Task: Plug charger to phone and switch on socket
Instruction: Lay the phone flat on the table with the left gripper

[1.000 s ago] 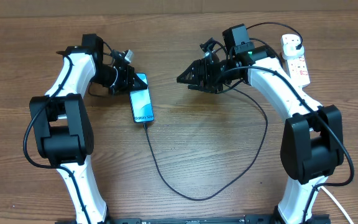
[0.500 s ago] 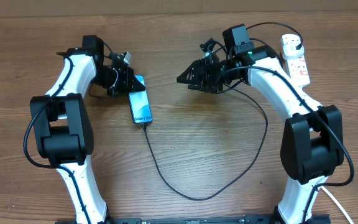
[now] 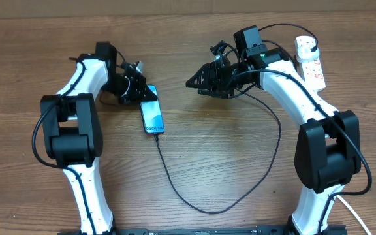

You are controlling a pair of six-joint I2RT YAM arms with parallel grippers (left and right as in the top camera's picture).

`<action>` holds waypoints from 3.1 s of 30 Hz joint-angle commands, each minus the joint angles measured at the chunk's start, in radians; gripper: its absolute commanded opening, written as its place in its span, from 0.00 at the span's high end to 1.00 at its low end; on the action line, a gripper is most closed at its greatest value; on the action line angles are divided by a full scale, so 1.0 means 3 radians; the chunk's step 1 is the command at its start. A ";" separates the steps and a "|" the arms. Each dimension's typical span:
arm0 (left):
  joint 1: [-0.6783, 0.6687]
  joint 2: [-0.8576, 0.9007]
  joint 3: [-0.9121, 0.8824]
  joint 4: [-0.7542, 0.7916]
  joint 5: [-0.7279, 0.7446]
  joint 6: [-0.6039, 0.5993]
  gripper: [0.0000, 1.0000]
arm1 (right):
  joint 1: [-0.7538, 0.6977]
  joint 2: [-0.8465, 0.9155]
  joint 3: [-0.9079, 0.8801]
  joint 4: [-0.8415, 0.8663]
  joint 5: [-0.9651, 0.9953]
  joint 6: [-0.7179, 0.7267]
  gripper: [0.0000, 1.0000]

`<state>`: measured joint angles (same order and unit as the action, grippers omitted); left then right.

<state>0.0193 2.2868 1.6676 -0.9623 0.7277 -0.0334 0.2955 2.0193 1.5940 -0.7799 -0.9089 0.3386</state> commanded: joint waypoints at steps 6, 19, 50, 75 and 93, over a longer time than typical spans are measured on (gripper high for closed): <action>-0.0023 0.0033 -0.0013 0.0095 -0.0062 -0.0001 0.96 | 0.0011 0.0006 0.0029 -0.0003 0.0014 -0.0065 0.43; -0.0023 0.0033 -0.0013 0.0083 -0.0196 -0.0001 0.92 | 0.0011 0.0006 0.0029 -0.0022 0.0013 -0.0075 0.43; -0.0023 0.0033 -0.0013 -0.0009 -0.0548 -0.0001 0.66 | 0.0011 0.0006 0.0029 -0.0053 0.0013 -0.0088 0.43; -0.0023 0.0033 -0.0013 -0.0108 -0.1172 -0.0004 0.48 | 0.0011 0.0006 0.0029 -0.0080 0.0013 -0.0100 0.43; -0.0023 0.0033 -0.0013 -0.0144 -0.1469 -0.0203 0.44 | 0.0011 0.0006 0.0029 -0.0106 0.0014 -0.0111 0.43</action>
<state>0.0059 2.2517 1.6829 -1.0019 0.4599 -0.0662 0.2955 2.0193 1.5940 -0.8120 -0.9089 0.3164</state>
